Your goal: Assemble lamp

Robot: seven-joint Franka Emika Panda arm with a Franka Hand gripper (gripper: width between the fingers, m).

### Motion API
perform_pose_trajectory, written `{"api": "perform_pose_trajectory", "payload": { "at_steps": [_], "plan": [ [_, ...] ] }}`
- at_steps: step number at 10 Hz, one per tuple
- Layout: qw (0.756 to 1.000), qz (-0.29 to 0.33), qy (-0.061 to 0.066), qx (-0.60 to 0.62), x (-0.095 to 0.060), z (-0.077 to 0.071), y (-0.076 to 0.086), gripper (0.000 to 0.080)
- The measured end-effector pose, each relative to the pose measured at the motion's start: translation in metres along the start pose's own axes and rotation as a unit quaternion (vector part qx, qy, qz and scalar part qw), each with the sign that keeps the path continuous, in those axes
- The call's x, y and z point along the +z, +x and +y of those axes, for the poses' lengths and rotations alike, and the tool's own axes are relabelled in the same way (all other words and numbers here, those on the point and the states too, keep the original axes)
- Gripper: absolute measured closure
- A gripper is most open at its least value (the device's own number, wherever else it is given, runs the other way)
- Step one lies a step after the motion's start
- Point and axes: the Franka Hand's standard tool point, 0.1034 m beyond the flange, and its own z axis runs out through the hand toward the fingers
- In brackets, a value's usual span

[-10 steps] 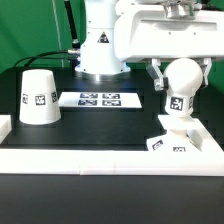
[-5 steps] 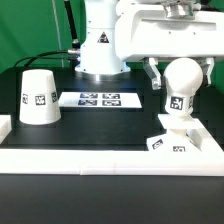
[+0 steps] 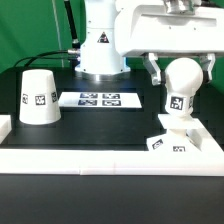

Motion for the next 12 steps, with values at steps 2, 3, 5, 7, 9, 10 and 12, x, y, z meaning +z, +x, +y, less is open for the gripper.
{"api": "perform_pose_trajectory", "payload": {
  "at_steps": [2, 3, 5, 7, 9, 10, 12],
  "plan": [
    [1.0, 0.002, -0.001, 0.0, -0.006, 0.001, 0.005, 0.01],
    [1.0, -0.005, 0.001, 0.0, -0.006, 0.002, 0.005, 0.01],
    [1.0, -0.024, 0.006, 0.001, -0.005, 0.002, 0.003, 0.01],
    [0.994, -0.103, 0.031, 0.003, -0.004, -0.002, 0.001, 0.01],
    [0.986, -0.162, 0.049, 0.006, -0.006, -0.004, 0.0, 0.01],
    [0.977, -0.204, 0.06, 0.008, -0.007, -0.008, -0.002, 0.01],
    [0.963, -0.258, 0.072, 0.006, -0.004, -0.009, -0.002, 0.01]
  ]
}}
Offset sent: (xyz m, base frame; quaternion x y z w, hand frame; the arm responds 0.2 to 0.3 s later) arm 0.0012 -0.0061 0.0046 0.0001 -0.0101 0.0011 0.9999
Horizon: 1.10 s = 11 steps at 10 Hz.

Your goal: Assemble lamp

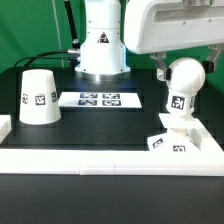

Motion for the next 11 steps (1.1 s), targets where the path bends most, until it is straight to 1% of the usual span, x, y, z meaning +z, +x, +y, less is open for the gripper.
{"api": "perform_pose_trajectory", "payload": {
  "at_steps": [1, 4, 6, 7, 8, 11],
  "plan": [
    [1.0, -0.014, 0.004, 0.0, 0.0021, 0.0011, 0.0011, 0.01],
    [1.0, -0.013, 0.005, 0.0, 0.0049, 0.0092, 0.0016, 0.01],
    [1.0, -0.013, 0.005, 0.001, 0.0052, 0.0095, 0.0014, 0.01],
    [1.0, -0.011, 0.004, 0.001, 0.0058, 0.0096, 0.0015, 0.0202],
    [1.0, -0.011, 0.004, 0.001, 0.0058, 0.0096, 0.0016, 0.0223],
    [1.0, -0.011, 0.004, 0.011, 0.0058, 0.0096, 0.0016, 0.0223]
  ]
}}
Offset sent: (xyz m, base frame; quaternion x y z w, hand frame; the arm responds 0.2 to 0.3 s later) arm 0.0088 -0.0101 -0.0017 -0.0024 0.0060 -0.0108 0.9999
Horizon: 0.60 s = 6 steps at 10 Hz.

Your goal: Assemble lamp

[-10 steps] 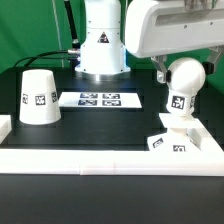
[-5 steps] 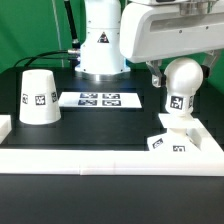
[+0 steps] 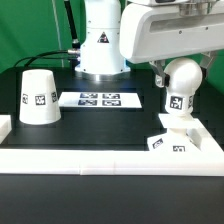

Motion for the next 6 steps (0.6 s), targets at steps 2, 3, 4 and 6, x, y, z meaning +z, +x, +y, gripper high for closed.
{"api": "perform_pose_trajectory", "payload": {
  "at_steps": [2, 3, 4, 6],
  "plan": [
    [0.999, 0.0, 0.001, 0.033, 0.0, -0.0004, 0.0002, 0.0223],
    [0.996, 0.002, 0.001, 0.089, 0.0, -0.0005, 0.0005, 0.0222],
    [0.991, 0.005, 0.001, 0.134, 0.0001, -0.0005, 0.0005, 0.0222],
    [0.971, 0.01, 0.002, 0.237, 0.0002, -0.0007, 0.0008, 0.0222]
  ]
}}
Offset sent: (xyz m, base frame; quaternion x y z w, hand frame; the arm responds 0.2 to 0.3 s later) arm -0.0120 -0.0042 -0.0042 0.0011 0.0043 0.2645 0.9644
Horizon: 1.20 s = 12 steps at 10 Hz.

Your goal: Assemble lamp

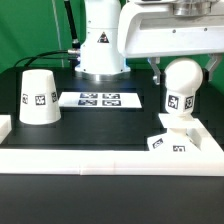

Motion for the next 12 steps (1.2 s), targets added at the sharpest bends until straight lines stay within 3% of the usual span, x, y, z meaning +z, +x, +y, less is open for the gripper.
{"api": "perform_pose_trajectory", "payload": {
  "at_steps": [5, 8, 12],
  "plan": [
    [0.977, 0.003, 0.007, 0.212, 0.0002, 0.0005, 0.0018, 0.022],
    [0.932, -0.003, 0.014, 0.363, 0.0007, -0.0004, 0.0015, 0.022],
    [0.879, -0.011, 0.02, 0.476, 0.0013, -0.0009, 0.0012, 0.022]
  ]
}}
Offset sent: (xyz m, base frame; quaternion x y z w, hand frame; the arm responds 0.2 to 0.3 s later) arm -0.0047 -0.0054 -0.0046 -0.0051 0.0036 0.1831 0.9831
